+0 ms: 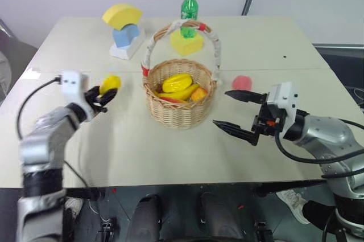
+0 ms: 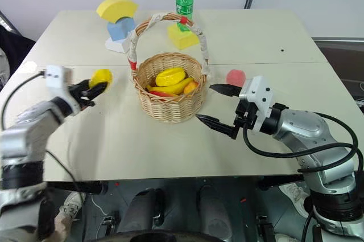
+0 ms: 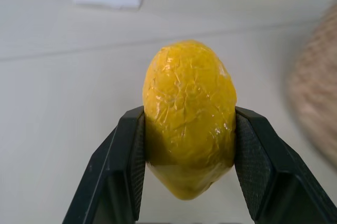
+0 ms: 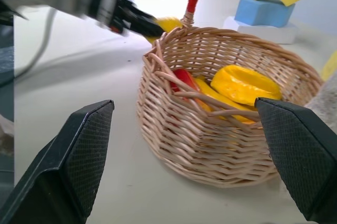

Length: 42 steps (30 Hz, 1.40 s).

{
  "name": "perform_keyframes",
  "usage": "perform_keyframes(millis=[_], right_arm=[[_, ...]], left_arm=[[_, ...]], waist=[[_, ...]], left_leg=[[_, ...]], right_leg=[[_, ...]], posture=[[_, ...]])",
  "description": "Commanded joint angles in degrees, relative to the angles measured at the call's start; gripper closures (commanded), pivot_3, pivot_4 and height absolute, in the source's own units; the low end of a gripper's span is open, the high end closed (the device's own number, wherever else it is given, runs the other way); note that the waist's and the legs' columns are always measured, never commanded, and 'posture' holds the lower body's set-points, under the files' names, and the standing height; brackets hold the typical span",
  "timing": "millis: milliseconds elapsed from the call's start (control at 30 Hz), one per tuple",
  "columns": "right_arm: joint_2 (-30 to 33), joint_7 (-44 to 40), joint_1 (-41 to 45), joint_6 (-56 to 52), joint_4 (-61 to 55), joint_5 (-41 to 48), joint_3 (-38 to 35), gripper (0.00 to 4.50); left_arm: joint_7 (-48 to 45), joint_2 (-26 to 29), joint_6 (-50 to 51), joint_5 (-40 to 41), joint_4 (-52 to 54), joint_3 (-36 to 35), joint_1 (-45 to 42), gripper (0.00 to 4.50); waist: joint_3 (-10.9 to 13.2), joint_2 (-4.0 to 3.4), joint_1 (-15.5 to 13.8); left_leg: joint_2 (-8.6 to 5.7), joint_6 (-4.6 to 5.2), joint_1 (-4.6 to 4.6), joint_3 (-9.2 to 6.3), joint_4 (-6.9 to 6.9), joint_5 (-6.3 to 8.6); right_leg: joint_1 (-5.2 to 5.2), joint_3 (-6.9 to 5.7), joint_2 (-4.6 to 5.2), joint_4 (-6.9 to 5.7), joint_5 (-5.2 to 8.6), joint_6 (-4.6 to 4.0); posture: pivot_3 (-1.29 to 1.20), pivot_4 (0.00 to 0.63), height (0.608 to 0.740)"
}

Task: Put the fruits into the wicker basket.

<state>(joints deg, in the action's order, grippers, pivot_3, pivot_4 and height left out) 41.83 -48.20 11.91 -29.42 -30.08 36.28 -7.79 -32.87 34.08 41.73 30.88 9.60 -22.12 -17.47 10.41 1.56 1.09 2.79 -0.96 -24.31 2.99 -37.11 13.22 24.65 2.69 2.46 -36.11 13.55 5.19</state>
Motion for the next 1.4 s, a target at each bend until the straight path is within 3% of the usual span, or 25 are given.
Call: perform_keyframes(millis=[33,133,233,333,433,500,533,700,800,1000,1267,1367,1400], right_arm=[[-0.11,-0.31,1.49,0.91,2.04,0.89,-2.03,0.0],[-0.89,-0.67,1.86,2.24,5.55,-0.89,-0.84,0.0],[-1.64,0.01,2.07,3.21,7.08,-2.16,-0.31,0.0],[-2.58,1.96,2.14,2.86,7.27,-2.59,-1.02,0.0],[-3.57,6.64,2.55,1.94,8.54,-4.27,-2.14,0.0],[-4.08,9.02,2.83,1.63,9.31,-5.14,-2.57,0.0],[-4.47,10.67,3.36,1.27,10.37,-5.9,-2.71,0.0],[-8.34,21.42,10.23,0.46,22.44,-13.24,-1.45,0.0],[-9.76,24.2,14.98,3.66,32.65,-18.63,0.48,0.0],[-12.9,24.46,23.64,6.3,49.32,-21.12,0.59,0.0],[-14.95,22.32,30.65,8.08,64.18,-21.82,0.26,0.0],[-15.15,22.22,31.09,9.69,65.08,-22.42,0.08,0.79],[-15.14,22.07,31.01,10.05,64.7,-22.49,0.03,1.27]], left_arm=[[-7.37,2.7,4.14,12.53,14.81,-1.56,2.09,2.29],[-2.56,-1.01,6.67,15.1,18.19,4.62,-4.01,2.29],[2.17,-4.91,6.55,9.06,16.36,14.34,-10.59,2.29],[4.63,-8.12,5.73,6.22,12.46,18.43,-14.0,2.29],[4.34,-10.06,3.98,4.42,9.67,20.71,-15.43,1.21],[4.05,-10.29,3.38,3.75,9.11,21.1,-15.55,0.15],[3.78,-10.35,3.36,3.95,8.82,20.81,-15.51,0.06],[-3.02,-9.12,1.89,10.68,10.37,15.33,-11.99,0.06],[-6.99,-5.72,-0.4,10.02,12.47,14.86,-8.22,0.06],[-9.38,-1.35,-1.83,9.92,16.25,14.86,-2.51,0.06],[-7.51,-1.82,-2.79,8.7,17.91,16.69,-0.26,0.06],[-7.45,-1.87,-3.14,8.08,17.91,17.19,-0.17,0.0],[-7.47,-1.86,-3.26,7.99,17.88,17.23,-0.13,0.0]], waist=[[0.0,0.02,-0.75],[-0.02,0.04,-1.89],[-0.04,0.07,-1.75],[-0.04,0.06,-1.24],[-0.04,0.07,-0.32],[-0.03,0.07,-0.18],[-0.04,0.07,-0.13],[-0.04,0.05,0.19],[-0.04,0.04,0.18],[-0.01,0.01,-0.19],[-0.01,0.01,-0.06],[-0.01,0.01,0.07],[-0.01,0.01,0.07]], left_leg=[[-0.02,0.0,0.0,-0.02,-0.02,0.0],[-0.1,-0.04,0.01,0.07,-0.13,-0.02],[-0.23,-0.04,0.0,0.05,-0.37,-0.02],[-0.31,-0.02,-0.05,0.07,-0.33,-0.02],[-0.29,0.03,-0.04,-0.01,-0.14,-0.01],[-0.18,0.03,-0.01,-0.07,-0.07,-0.01],[-0.12,0.03,-0.02,-0.1,-0.05,-0.01],[-0.06,0.02,0.05,-0.18,-0.1,-0.01],[-0.05,0.01,0.11,-0.14,-0.09,-0.01],[-0.05,0.02,0.0,-0.14,-0.07,-0.01],[-0.05,0.02,0.0,-0.13,-0.08,-0.01],[-0.05,0.02,0.01,-0.13,-0.08,-0.01],[-0.05,0.02,0.01,-0.13,-0.07,-0.01]], right_leg=[[-0.05,-0.03,0.08,0.01,0.01,-0.01],[-0.23,-0.09,0.32,0.14,0.01,-0.06],[-0.42,-0.05,0.32,0.21,0.0,-0.07],[-0.36,0.03,0.24,0.26,0.0,0.0],[-0.19,0.05,0.12,0.11,-0.03,0.2],[-0.12,0.05,-0.03,0.0,-0.05,0.27],[-0.09,0.05,-0.11,-0.01,-0.05,0.27],[-0.08,0.11,-0.26,-0.05,-0.01,0.0],[-0.09,0.16,-0.28,-0.05,-0.02,-0.04],[-0.07,0.17,-0.28,0.02,-0.02,-0.03],[-0.07,0.17,-0.28,0.02,-0.03,-0.01],[-0.07,0.17,-0.29,0.02,-0.03,0.0],[-0.07,0.17,-0.29,0.01,-0.03,0.0]], posture=[[0.0,0.15,0.74],[0.0,0.15,0.74],[0.0,0.15,0.74],[0.0,0.15,0.74],[0.0,0.15,0.74],[0.0,0.15,0.74],[0.0,0.15,0.74],[0.0,0.15,0.74],[0.0,0.15,0.74],[0.0,0.15,0.74],[0.0,0.15,0.74],[0.0,0.15,0.74],[0.0,0.15,0.74]])
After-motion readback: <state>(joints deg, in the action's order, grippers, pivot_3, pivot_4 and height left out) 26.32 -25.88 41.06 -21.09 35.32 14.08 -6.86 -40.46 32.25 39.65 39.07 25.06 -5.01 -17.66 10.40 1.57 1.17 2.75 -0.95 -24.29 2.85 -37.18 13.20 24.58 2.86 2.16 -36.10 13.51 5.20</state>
